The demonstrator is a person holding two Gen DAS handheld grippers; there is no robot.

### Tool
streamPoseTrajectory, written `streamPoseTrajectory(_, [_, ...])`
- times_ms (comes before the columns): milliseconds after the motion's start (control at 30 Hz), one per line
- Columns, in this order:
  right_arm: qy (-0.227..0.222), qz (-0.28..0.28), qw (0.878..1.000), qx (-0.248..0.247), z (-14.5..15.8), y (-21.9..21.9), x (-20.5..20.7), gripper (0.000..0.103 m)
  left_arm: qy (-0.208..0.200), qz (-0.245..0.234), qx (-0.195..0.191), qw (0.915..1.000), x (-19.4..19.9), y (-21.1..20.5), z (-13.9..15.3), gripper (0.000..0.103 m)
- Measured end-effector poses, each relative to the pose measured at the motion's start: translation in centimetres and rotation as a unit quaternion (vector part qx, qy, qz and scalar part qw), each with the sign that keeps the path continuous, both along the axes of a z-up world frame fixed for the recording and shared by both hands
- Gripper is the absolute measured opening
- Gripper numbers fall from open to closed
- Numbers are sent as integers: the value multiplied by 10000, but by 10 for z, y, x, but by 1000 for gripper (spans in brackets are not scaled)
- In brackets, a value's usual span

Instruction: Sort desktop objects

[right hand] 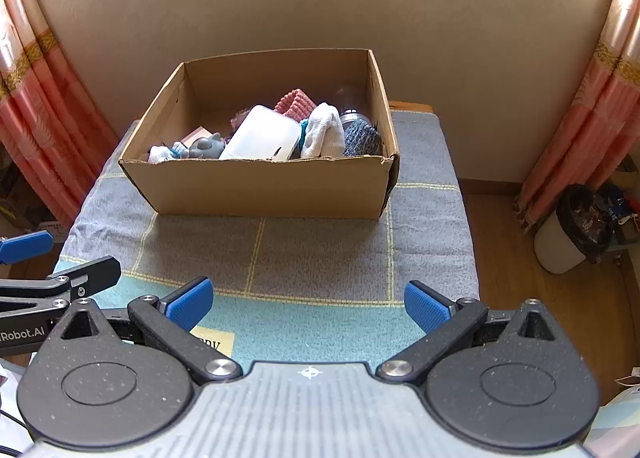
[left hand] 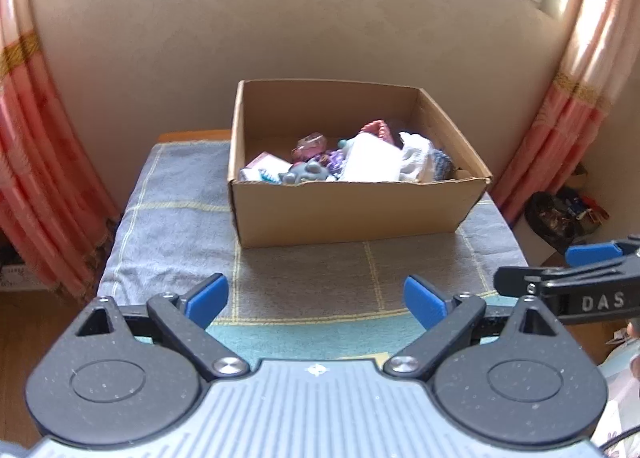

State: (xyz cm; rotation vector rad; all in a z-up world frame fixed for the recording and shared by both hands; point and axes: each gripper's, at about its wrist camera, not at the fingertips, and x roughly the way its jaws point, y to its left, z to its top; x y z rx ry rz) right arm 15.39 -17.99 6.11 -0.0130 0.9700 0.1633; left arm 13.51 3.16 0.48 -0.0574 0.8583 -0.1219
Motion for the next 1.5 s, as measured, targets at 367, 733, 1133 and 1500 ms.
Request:
streamPoseTrajectory(367, [-96,19,10000,17,3,0,-6,103,19,-18,-19,10000,-2,-3,1,97])
streamPoseTrajectory(733, [-107,46,9999,67,4,1,-9,103,20,-39,-30,10000,-2,-6,1,97])
streamPoseTrajectory(1133, [-94,55,9999,67,2,2,-11,103,40,-4,-4,10000,-3,-5,1,98])
streamPoseTrajectory(1500, [-87,64,9999,73,2,3,-11,103,67,11,15,10000,-1,-5,1,98])
